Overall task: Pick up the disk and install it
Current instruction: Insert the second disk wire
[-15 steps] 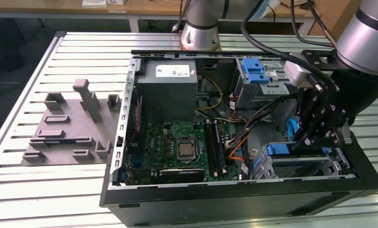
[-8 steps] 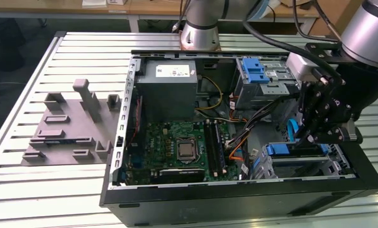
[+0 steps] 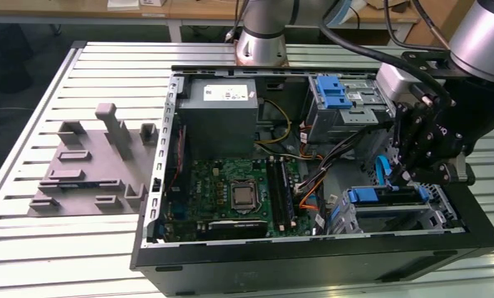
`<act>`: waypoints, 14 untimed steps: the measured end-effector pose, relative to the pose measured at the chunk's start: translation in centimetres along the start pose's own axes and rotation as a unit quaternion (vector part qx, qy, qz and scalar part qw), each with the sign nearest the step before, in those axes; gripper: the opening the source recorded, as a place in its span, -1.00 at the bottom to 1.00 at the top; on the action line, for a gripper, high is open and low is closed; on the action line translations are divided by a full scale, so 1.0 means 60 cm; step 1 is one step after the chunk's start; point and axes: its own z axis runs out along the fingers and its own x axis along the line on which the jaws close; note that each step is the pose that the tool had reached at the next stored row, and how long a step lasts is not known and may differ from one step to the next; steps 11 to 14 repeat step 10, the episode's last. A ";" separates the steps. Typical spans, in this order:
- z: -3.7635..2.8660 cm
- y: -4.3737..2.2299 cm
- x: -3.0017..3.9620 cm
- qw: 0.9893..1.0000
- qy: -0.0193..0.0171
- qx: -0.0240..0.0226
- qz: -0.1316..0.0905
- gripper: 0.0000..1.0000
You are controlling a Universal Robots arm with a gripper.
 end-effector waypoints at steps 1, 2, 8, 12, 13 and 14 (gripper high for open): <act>0.000 0.000 0.000 1.000 0.000 0.000 0.000 -0.79; 0.000 0.000 0.000 1.000 0.000 0.000 0.000 -0.79; -0.001 0.000 0.000 1.000 0.000 0.000 0.000 -0.79; -0.001 0.000 0.000 1.000 0.000 0.000 0.000 -0.79; -0.001 0.000 0.000 1.000 0.000 0.000 0.000 -0.79; -0.001 0.000 0.000 1.000 0.000 0.000 0.000 -0.79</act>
